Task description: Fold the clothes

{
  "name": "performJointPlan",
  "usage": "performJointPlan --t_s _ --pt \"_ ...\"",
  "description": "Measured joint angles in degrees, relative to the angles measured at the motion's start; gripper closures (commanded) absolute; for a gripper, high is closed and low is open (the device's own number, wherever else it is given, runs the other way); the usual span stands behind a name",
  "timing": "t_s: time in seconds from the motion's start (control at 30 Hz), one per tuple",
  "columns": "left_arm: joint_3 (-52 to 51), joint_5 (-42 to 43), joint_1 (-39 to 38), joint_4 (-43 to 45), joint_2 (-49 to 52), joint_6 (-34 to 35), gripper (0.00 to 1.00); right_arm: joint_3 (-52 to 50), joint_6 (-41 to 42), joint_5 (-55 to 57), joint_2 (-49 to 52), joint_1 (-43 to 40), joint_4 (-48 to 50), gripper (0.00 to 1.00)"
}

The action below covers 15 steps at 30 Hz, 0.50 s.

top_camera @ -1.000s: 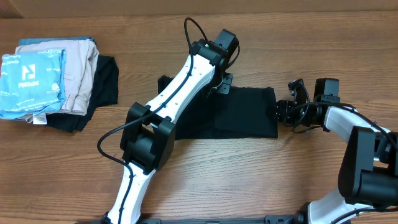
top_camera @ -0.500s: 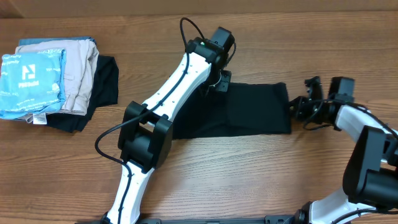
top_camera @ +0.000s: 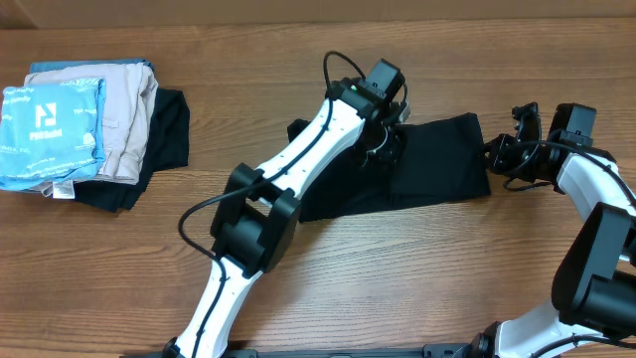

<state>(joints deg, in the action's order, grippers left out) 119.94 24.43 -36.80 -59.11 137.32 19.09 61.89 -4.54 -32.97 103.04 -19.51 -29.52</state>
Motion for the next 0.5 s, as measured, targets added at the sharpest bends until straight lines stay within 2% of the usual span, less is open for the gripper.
performJointPlan --t_s 0.3,0.5 --pt "0.2 0.2 0.0 -0.7 4.5 0.0 0.96 0.0 0.0 1.9 0.0 0.0 -0.2 0.96" --pt "7.3 -0.8 2.1 -2.3 4.5 0.0 0.96 0.0 0.0 1.9 0.0 0.0 -0.4 0.96"
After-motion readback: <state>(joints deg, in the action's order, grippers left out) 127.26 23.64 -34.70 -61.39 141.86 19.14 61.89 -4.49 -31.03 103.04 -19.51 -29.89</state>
